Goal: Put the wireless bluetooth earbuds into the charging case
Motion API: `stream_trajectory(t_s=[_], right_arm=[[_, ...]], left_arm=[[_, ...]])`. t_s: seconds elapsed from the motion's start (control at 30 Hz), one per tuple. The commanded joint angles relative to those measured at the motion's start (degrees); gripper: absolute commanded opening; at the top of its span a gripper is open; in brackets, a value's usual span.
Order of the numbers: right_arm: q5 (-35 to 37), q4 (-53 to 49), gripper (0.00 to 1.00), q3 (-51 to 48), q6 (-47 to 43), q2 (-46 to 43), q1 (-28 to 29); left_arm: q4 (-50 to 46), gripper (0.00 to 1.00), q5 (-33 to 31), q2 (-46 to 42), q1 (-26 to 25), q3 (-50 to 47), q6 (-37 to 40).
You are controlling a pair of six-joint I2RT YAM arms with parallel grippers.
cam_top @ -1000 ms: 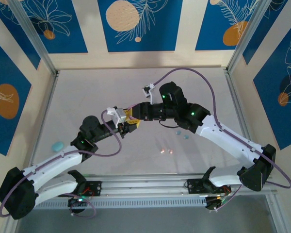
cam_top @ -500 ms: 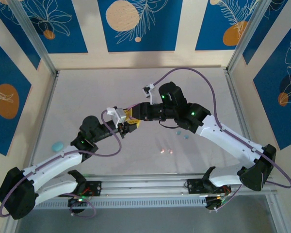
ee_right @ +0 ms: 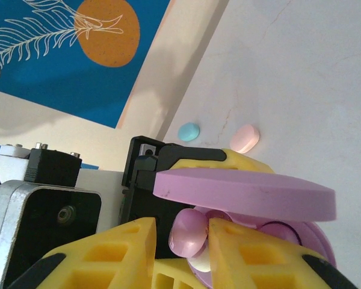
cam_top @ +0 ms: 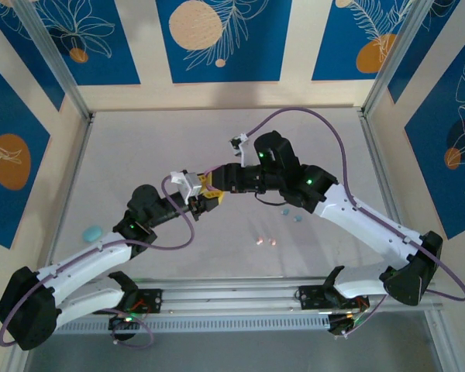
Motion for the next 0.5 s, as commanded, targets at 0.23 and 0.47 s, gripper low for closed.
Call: stream_trajectory(t_s=[0.23,0.47], right_arm=[[2.31,-2.02,0.31,1.04,-0.68,-1.56,0.22],[2.30,-1.33,0.32,0.85,-0.93,-2.96,0.24]], left_arm=[[4.46,0.33,1.16,-0.41,-0.04,0.89,-1.36],[4.46,0.33,1.05,-0.58,-0.04,0.74,-1.54]])
